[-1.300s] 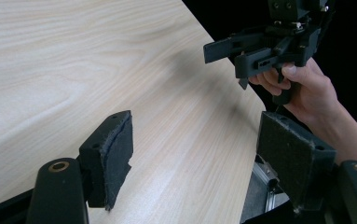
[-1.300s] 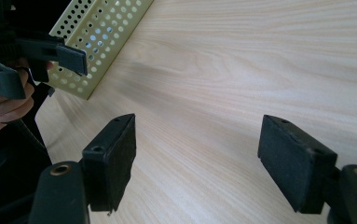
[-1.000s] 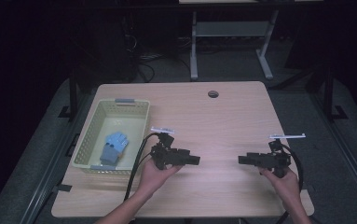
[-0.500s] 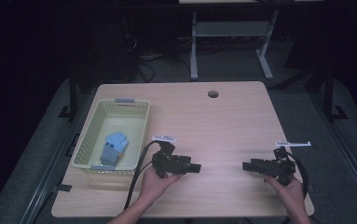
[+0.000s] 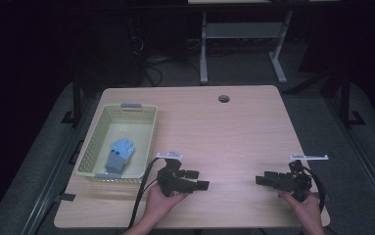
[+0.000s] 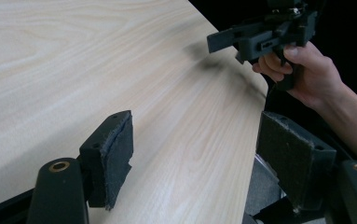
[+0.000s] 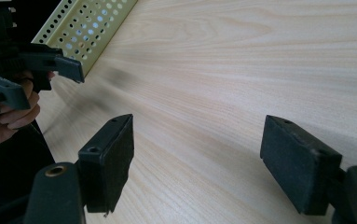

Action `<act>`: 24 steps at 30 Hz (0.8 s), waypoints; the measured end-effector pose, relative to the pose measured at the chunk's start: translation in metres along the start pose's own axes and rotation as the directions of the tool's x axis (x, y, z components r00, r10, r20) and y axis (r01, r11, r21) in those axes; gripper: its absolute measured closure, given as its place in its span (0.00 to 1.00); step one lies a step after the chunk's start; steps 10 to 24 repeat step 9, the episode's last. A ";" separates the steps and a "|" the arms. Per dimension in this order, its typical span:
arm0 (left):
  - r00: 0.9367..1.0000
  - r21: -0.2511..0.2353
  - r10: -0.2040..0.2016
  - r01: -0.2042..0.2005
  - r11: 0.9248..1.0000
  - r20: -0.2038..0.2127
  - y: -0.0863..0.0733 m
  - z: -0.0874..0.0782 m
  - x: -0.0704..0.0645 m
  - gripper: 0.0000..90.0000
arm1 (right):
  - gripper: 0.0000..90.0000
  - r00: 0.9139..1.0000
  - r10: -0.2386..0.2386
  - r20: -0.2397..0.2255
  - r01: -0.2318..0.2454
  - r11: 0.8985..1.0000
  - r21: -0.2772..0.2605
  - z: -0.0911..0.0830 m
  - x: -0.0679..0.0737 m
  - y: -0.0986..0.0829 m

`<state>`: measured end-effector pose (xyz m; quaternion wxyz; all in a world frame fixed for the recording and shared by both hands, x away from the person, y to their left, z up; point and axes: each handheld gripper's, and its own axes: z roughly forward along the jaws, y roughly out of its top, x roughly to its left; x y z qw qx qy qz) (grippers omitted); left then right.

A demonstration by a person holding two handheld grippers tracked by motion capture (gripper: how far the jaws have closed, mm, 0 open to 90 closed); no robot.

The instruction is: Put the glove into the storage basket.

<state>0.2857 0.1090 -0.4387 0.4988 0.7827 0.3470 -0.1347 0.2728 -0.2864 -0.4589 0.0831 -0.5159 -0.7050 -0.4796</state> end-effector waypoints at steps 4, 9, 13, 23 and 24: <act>1.000 -0.003 0.027 -0.027 1.000 -0.007 -0.009 -0.003 -0.003 0.30 | 0.28 1.000 -0.012 0.003 0.012 1.000 -0.010 0.000 0.001 -0.004; 0.999 -0.002 0.048 -0.048 0.999 -0.003 -0.018 -0.005 -0.006 0.30 | 0.27 1.000 -0.026 -0.002 0.026 0.999 -0.019 0.001 0.004 -0.009; 0.999 -0.002 0.048 -0.048 0.999 -0.003 -0.018 -0.005 -0.006 0.30 | 0.27 1.000 -0.026 -0.002 0.026 0.999 -0.019 0.001 0.004 -0.009; 0.999 -0.002 0.048 -0.048 0.999 -0.003 -0.018 -0.005 -0.006 0.30 | 0.27 1.000 -0.026 -0.002 0.026 0.999 -0.019 0.001 0.004 -0.009; 0.999 -0.002 0.048 -0.048 0.999 -0.003 -0.018 -0.005 -0.006 0.30 | 0.27 1.000 -0.026 -0.002 0.026 0.999 -0.019 0.001 0.004 -0.009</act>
